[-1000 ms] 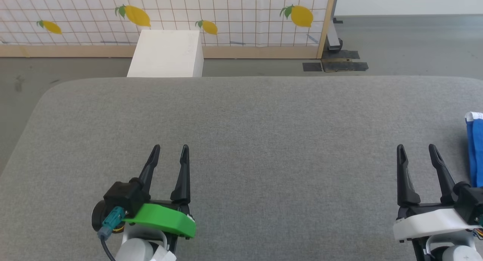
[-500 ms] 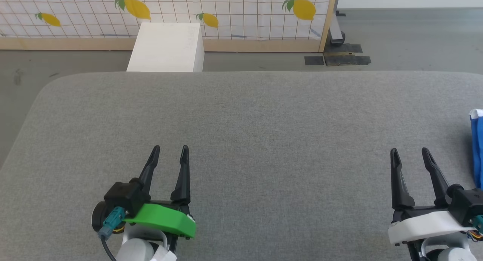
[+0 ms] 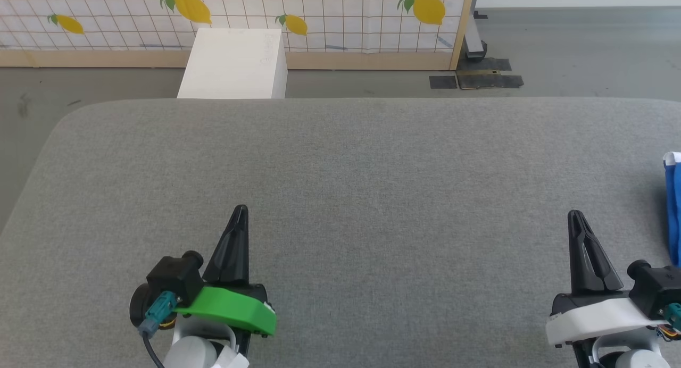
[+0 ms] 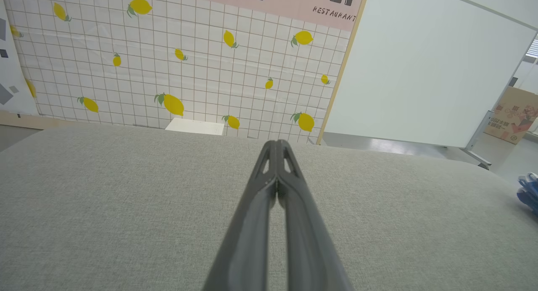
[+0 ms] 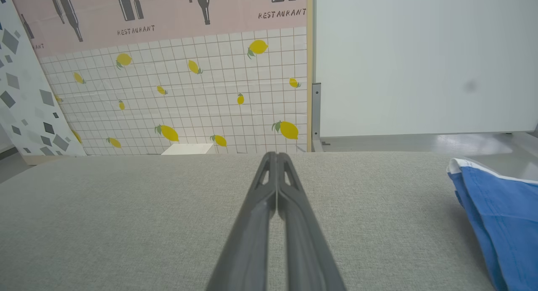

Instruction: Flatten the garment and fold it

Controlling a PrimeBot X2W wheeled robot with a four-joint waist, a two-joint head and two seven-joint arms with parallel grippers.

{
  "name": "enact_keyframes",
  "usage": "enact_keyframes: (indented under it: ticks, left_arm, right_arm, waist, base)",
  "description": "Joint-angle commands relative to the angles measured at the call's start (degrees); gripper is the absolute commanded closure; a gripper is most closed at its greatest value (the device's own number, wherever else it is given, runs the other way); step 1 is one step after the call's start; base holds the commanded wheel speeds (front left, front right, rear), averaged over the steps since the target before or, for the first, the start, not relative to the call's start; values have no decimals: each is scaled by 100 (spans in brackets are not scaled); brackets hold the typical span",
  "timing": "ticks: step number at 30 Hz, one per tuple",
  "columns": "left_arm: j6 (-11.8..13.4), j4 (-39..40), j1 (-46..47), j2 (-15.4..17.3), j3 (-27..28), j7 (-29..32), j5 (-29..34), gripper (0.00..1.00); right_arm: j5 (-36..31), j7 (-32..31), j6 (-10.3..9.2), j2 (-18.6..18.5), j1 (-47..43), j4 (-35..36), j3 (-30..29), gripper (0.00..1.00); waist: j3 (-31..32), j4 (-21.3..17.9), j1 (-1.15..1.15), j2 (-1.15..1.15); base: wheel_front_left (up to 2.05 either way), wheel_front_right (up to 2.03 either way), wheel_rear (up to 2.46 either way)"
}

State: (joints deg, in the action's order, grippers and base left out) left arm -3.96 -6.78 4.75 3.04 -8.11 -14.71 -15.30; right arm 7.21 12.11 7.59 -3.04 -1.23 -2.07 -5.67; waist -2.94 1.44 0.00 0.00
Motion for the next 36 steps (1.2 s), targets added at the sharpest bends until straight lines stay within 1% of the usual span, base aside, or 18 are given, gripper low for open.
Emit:
enact_keyframes:
  ticks: [1,36]
  left_arm:
    - [8,12,-9,0,16,29,30,100]
    - [117,200,-141,-5,240,435,453,100]
  right_arm:
    - [-14,-24,0,0,2,4,11,100]
    - [-213,-359,-3,5,37,61,168,100]
  waist:
    - [4,-2,0,0]
    - [86,-42,0,0]
  base:
    - [0,0,0]
    - [0,0,0]
